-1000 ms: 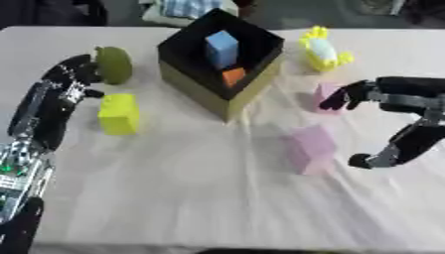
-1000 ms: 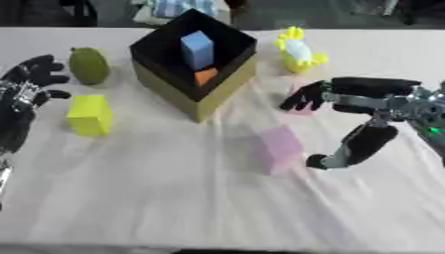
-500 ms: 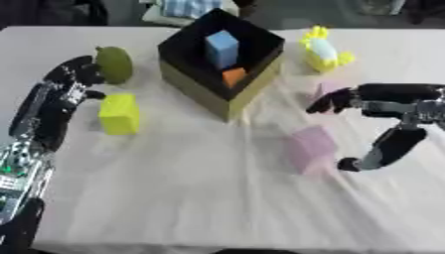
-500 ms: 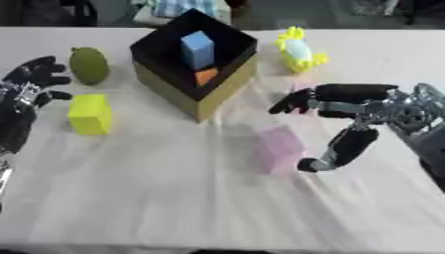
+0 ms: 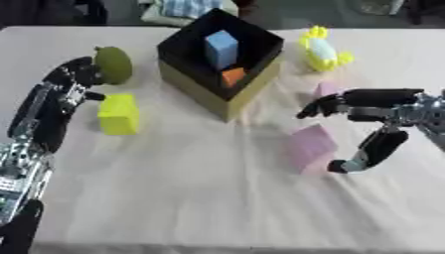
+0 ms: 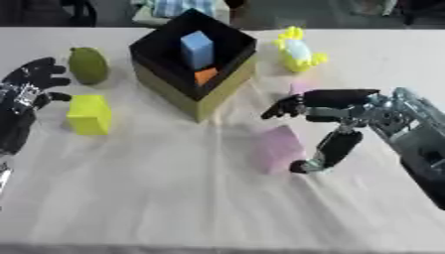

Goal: Pick up objects on the table and place them in the box.

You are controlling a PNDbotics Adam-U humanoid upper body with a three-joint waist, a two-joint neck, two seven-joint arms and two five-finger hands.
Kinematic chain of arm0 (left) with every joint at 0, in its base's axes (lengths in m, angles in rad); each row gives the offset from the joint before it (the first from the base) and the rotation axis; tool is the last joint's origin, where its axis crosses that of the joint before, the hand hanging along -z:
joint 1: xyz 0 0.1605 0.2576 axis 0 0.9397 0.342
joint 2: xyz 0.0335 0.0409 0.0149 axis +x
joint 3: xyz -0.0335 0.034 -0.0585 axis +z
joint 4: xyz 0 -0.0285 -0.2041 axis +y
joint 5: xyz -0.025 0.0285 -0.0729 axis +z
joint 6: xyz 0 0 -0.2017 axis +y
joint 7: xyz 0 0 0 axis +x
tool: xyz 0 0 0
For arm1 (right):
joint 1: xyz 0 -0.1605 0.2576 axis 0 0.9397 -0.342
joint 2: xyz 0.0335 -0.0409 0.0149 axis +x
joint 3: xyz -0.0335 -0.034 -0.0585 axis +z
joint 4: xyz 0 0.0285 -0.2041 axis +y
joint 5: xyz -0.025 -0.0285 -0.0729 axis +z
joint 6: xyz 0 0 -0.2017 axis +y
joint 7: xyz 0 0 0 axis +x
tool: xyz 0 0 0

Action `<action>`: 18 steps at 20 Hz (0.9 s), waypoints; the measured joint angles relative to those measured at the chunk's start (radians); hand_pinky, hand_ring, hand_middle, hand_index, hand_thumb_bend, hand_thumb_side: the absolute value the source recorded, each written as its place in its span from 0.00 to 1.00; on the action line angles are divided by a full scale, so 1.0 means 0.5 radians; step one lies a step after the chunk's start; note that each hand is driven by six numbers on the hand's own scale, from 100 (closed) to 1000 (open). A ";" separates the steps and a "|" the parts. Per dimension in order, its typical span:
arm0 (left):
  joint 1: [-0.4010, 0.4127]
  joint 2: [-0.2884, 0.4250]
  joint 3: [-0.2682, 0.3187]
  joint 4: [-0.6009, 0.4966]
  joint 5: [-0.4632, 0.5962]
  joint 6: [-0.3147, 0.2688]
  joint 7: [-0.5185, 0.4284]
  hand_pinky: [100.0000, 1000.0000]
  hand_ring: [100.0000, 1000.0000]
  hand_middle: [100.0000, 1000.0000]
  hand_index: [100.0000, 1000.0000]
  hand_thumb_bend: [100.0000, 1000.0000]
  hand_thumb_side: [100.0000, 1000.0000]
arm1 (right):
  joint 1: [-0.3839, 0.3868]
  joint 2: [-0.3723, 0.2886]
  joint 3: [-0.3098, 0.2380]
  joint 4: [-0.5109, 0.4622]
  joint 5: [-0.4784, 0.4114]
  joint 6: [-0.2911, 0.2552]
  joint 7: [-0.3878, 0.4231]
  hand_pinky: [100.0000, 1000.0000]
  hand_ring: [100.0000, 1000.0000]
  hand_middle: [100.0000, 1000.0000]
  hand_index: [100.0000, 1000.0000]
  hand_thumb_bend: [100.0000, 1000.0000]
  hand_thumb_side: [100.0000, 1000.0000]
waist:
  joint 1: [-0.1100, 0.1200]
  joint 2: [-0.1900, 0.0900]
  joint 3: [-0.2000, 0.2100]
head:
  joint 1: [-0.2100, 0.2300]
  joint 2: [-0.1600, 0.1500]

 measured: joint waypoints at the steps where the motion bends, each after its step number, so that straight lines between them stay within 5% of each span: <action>1: 0.000 0.000 0.000 0.000 0.000 -0.001 -0.001 0.63 0.74 0.72 0.84 0.42 0.56 | 0.000 0.004 0.002 0.014 0.011 -0.005 0.003 0.83 0.89 0.87 0.95 0.35 0.17 | 0.000 0.000 0.001 | 0.000 0.000; 10: 0.000 -0.001 -0.001 0.000 0.002 -0.001 -0.006 0.63 0.74 0.72 0.84 0.42 0.56 | 0.003 0.079 -0.016 0.216 0.111 -0.037 -0.069 0.79 0.84 0.79 0.89 0.29 0.15 | 0.000 0.000 0.002 | -0.001 0.003; 18: 0.000 -0.003 -0.002 0.000 0.006 0.001 -0.008 0.63 0.74 0.72 0.84 0.41 0.56 | 0.003 0.133 -0.063 0.324 0.163 -0.073 -0.288 0.74 0.76 0.64 0.80 0.20 0.10 | 0.000 0.000 0.004 | -0.001 0.015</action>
